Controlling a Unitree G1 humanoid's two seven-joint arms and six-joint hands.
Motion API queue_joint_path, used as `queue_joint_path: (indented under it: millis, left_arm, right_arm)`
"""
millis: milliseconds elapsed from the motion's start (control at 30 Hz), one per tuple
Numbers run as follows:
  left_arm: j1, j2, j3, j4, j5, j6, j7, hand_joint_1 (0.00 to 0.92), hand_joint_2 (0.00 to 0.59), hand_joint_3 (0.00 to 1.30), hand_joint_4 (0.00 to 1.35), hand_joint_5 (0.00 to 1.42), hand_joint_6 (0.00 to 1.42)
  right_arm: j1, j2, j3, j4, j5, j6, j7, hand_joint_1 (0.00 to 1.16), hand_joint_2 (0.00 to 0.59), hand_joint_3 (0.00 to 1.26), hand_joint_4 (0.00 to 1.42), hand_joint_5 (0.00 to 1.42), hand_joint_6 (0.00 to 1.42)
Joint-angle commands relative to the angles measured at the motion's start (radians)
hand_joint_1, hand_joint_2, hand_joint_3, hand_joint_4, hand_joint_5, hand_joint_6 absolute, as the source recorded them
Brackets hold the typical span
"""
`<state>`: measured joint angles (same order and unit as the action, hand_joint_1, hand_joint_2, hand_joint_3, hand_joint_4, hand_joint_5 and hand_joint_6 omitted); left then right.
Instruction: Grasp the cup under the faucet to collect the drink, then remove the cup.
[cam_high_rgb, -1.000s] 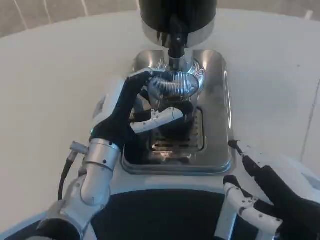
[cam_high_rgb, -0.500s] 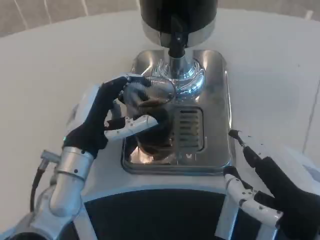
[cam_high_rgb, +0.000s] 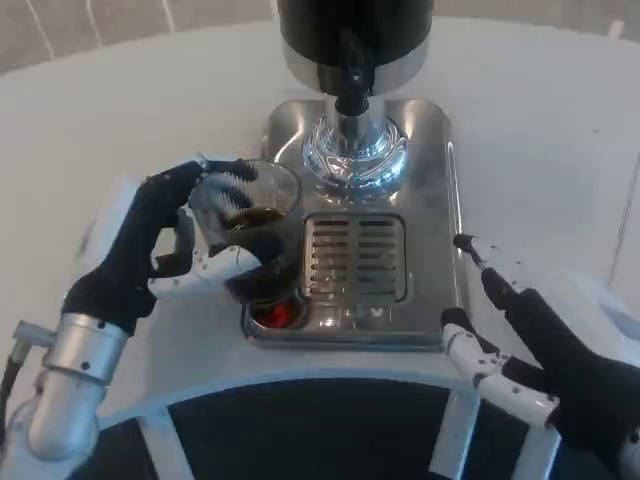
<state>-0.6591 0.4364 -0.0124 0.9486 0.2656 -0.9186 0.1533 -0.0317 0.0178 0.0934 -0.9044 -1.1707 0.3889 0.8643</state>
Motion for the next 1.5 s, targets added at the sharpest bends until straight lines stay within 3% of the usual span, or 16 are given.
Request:
queue_joint_path:
  millis: [33, 233, 633, 767, 1167, 1500]
  left_arm:
    - [0.067, 0.046, 0.043, -0.082, -0.065, -0.05, -0.046, 0.561, 0.043, 1.02, 1.17, 1.4, 1.28]
    - [0.161, 0.077, 0.081, -0.2, -0.106, -0.059, -0.107, 0.559, 0.039, 1.02, 1.17, 1.4, 1.29]
    - [0.284, 0.099, 0.156, -0.394, -0.186, -0.031, -0.205, 0.561, 0.033, 1.02, 1.18, 1.4, 1.29]
    - [0.302, 0.098, 0.172, -0.421, -0.206, -0.024, -0.232, 0.563, 0.029, 1.02, 1.18, 1.4, 1.29]
    - [0.407, 0.101, 0.204, -0.567, -0.251, -0.031, -0.287, 0.565, 0.024, 1.02, 1.18, 1.4, 1.29]
    - [0.513, 0.103, 0.224, -0.72, -0.302, -0.021, -0.343, 0.565, 0.022, 1.02, 1.18, 1.39, 1.29]
  right_arm:
    - [-0.016, -0.008, 0.007, 0.03, 0.009, 0.002, -0.036, 0.19, 0.565, 0.02, 0.0, 0.0, 0.02]
    - [-0.05, -0.039, 0.017, 0.055, 0.014, -0.01, -0.045, 0.19, 0.565, 0.01, 0.0, 0.0, 0.01]
    - [-0.127, -0.114, 0.041, 0.06, 0.01, -0.017, -0.035, 0.19, 0.571, 0.01, 0.0, 0.0, 0.0]
    - [-0.132, -0.123, 0.051, 0.055, 0.009, -0.018, -0.039, 0.19, 0.572, 0.0, 0.0, 0.0, 0.0]
    - [-0.119, -0.155, 0.102, 0.008, -0.024, -0.078, -0.019, 0.21, 0.569, 0.0, 0.0, 0.0, 0.0]
    - [-0.031, -0.155, 0.141, -0.055, -0.05, -0.158, 0.001, 0.22, 0.57, 0.0, 0.0, 0.0, 0.0]
